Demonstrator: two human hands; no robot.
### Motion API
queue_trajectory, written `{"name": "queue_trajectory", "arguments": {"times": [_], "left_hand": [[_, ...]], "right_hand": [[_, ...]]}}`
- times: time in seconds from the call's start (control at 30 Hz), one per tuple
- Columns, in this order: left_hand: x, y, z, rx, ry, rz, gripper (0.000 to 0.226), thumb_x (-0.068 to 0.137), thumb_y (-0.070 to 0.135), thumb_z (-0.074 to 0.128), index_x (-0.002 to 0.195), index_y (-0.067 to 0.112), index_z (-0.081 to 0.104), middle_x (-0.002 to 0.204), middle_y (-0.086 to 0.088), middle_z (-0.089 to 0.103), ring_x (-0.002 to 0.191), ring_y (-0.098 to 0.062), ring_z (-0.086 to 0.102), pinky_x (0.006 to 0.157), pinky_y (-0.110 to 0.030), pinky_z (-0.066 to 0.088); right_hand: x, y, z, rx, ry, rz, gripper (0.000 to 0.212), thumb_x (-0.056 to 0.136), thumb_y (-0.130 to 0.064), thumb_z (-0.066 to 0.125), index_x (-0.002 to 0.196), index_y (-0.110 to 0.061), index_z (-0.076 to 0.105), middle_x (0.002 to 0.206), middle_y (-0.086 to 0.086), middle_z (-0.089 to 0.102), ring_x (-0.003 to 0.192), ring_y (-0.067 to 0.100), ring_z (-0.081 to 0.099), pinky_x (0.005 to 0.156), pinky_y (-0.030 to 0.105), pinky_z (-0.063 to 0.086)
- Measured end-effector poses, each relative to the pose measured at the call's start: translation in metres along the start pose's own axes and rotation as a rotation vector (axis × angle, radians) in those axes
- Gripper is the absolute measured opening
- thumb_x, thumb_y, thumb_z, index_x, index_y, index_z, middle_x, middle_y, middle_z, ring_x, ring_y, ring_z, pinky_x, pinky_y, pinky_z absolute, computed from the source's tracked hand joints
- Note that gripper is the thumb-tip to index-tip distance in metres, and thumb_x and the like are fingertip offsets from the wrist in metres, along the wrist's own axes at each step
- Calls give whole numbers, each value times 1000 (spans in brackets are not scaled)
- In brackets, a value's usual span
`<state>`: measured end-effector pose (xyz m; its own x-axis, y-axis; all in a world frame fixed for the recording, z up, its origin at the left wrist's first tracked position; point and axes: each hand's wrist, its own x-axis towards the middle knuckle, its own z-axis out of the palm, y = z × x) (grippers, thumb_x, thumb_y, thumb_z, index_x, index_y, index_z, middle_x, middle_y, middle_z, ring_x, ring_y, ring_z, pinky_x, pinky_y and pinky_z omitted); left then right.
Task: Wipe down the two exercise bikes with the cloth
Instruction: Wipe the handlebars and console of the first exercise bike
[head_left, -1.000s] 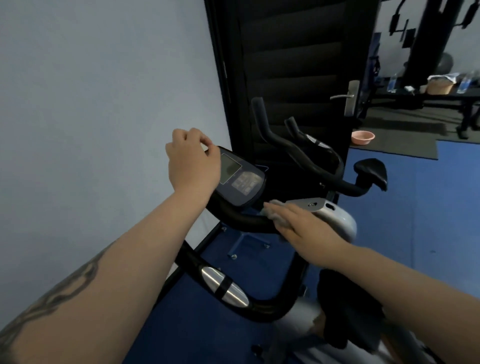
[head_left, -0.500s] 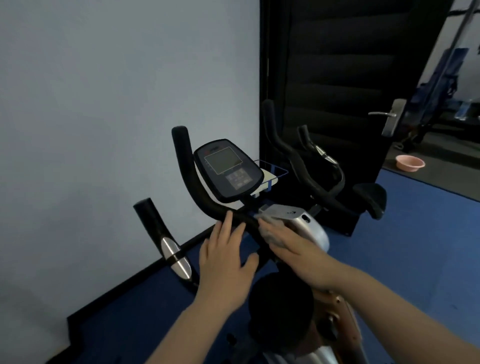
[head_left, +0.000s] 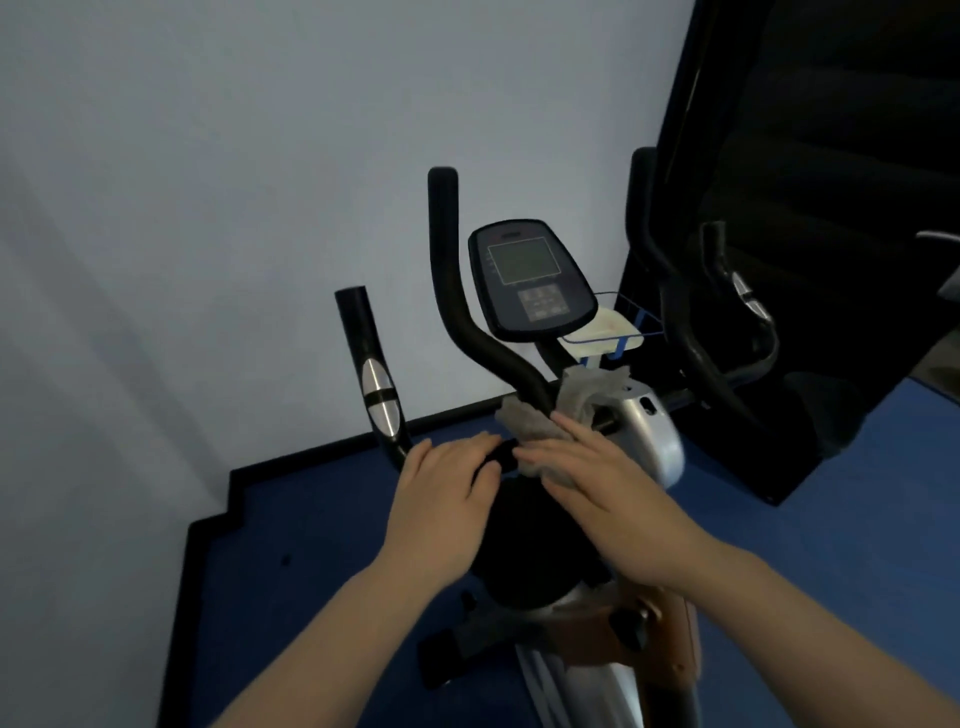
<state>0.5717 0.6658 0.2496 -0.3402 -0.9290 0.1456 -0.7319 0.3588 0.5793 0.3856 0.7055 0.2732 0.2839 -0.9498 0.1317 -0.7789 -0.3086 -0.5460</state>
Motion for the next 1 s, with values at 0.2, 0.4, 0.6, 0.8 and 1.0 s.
{"name": "queue_trajectory", "arguments": {"times": [0.2, 0.4, 0.6, 0.8, 1.0], "left_hand": [[-25, 0, 9, -18, -58, 20, 48, 102, 36, 36, 147, 42, 24, 155, 26, 6, 139, 12, -7, 105, -10, -25], [-36, 5, 6, -213, -81, 22, 50, 104, 29, 34, 148, 45, 18, 155, 28, 10, 141, 11, -8, 122, -34, 1], [-75, -16, -17, -433, -156, -7, 48, 90, 63, 33, 137, 61, 23, 148, 43, 17, 137, 21, 8, 114, -15, 11], [-138, -67, -44, -546, -146, -22, 42, 86, 53, 54, 128, 54, 49, 134, 39, 45, 127, 17, 37, 90, 0, 35], [-175, -116, -69, -551, -223, 88, 46, 84, 40, 68, 127, 46, 55, 130, 30, 53, 124, 10, 46, 95, -2, 34]], "right_hand": [[-26, -22, 14, -75, 227, 77, 39, 101, -26, 44, 138, -41, 48, 140, -29, 43, 123, -16, 32, 94, -5, 18], [6, -41, 22, -66, 202, 78, 36, 103, -25, 40, 135, -33, 54, 140, -18, 51, 129, 0, 42, 105, 15, 29], [-42, -51, 18, 534, 404, 98, 33, 102, -21, 43, 131, -24, 58, 133, -14, 58, 128, 3, 48, 110, 32, 39], [-78, -110, 80, 619, 413, 98, 36, 103, -14, 40, 135, -23, 53, 142, -12, 51, 135, 6, 41, 110, 23, 35], [-97, -156, 144, 609, 504, 199, 37, 103, -12, 39, 138, -17, 51, 145, -12, 48, 139, 6, 36, 112, 23, 30]]}}
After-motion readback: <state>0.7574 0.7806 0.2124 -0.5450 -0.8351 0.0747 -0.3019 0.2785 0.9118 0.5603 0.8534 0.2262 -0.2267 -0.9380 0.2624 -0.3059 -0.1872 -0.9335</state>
